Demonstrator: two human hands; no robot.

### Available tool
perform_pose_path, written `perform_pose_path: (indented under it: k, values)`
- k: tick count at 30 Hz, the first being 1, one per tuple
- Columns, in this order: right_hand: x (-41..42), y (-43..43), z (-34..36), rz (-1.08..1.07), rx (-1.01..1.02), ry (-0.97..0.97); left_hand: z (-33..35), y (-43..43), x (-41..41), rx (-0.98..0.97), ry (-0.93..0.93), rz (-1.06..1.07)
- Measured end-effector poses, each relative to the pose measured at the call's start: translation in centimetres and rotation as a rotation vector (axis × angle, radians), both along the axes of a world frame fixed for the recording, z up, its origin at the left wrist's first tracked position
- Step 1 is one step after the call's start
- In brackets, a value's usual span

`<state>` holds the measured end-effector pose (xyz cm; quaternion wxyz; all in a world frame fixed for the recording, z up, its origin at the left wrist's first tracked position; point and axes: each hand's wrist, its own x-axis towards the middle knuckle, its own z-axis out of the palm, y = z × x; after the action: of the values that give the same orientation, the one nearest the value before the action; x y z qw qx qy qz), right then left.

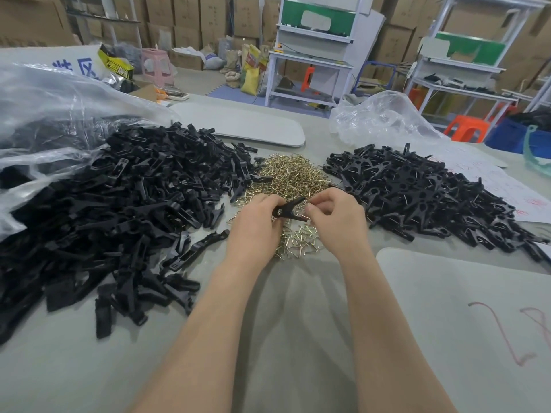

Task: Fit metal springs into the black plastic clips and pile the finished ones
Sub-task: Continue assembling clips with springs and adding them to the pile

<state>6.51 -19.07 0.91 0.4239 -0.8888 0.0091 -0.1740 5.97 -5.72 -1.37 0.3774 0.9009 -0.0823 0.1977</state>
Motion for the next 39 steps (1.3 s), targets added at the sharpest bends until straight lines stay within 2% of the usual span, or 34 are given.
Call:
perform_pose_path:
  k: [8, 14, 16, 17, 20, 22, 25, 29, 35, 39]
  values:
    - [0.0, -0.1, 0.1, 0.026, 0.042, 0.056, 0.1, 0.2, -0.1, 0.056, -0.007, 0.006]
    - [0.3, -0.2, -0.2, 0.025, -0.006, 0.066, 0.0, 0.4, 0.0, 0.086, 0.003, -0.036]
    - [0.5, -0.5, -0.3, 0.059, 0.113, 0.115, 0.1, 0.7, 0.1, 0.043, 0.016, -0.099]
    - [0.5, -0.9, -0.2, 0.101, 0.242, 0.178, 0.3, 0.8, 0.1, -0.010, 0.034, -0.143]
    - [0.3, -2.2, -0.4, 0.367, 0.830, 0.445, 0.9, 0.9, -0.2, -0.193, 0.112, -0.266]
    - [0.1, -3.0, -1.0, 0.544, 1.075, 0.577, 1.3, 0.8, -0.5, -0.251, 0.117, -0.309]
    - [-0.1, -3.1, -1.6, 0.711, 1.138, 0.689, 2.0, 0.7, -0.9, -0.250, 0.047, -0.358]
    - [0.0, -2.5, -1.7, 0.862, 1.118, 0.694, 2.3, 0.2, -1.0, -0.276, -0.023, -0.423]
    - [-0.1, -1.3, -2.3, 0.777, 1.318, 0.579, 2.3, 0.3, -0.7, -0.240, -0.065, -0.424]
    - [-0.1, -1.0, -2.2, 0.761, 1.303, 0.507, 2.1, 0.4, -0.7, -0.217, -0.085, -0.446]
